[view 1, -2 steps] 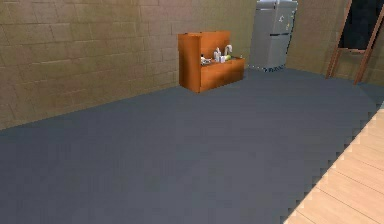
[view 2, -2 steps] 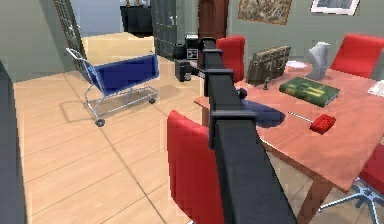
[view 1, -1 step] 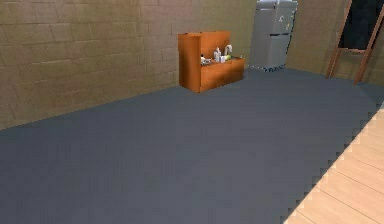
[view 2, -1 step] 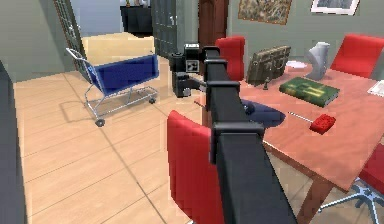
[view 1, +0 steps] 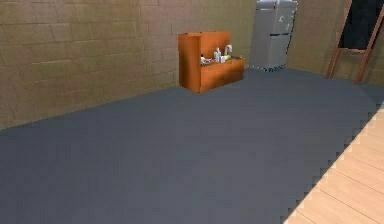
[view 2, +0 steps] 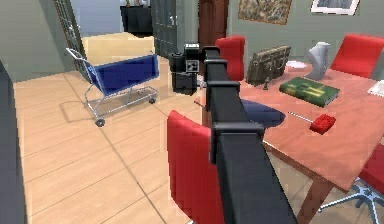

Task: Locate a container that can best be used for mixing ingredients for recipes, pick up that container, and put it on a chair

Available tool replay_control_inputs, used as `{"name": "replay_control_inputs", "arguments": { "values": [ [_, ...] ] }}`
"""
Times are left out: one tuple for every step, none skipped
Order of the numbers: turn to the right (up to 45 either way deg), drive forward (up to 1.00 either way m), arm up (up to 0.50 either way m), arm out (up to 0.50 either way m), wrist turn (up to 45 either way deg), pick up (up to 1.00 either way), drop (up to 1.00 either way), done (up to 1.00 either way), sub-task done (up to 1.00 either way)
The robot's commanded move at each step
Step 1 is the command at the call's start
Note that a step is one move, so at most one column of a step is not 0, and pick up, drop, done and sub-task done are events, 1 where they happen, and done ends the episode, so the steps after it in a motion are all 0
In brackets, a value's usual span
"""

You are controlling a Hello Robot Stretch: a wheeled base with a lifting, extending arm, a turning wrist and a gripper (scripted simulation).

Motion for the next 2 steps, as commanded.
{"name": "replay_control_inputs", "arguments": {
  "values": [
    [0.0, 0.0, 0.0, 0.0, -45.0, 0.0, 0.0, 0.0, 0.0],
    [0.0, 0.0, 0.0, 0.0, -45.0, 0.0, 0.0, 0.0, 0.0]
  ]
}}
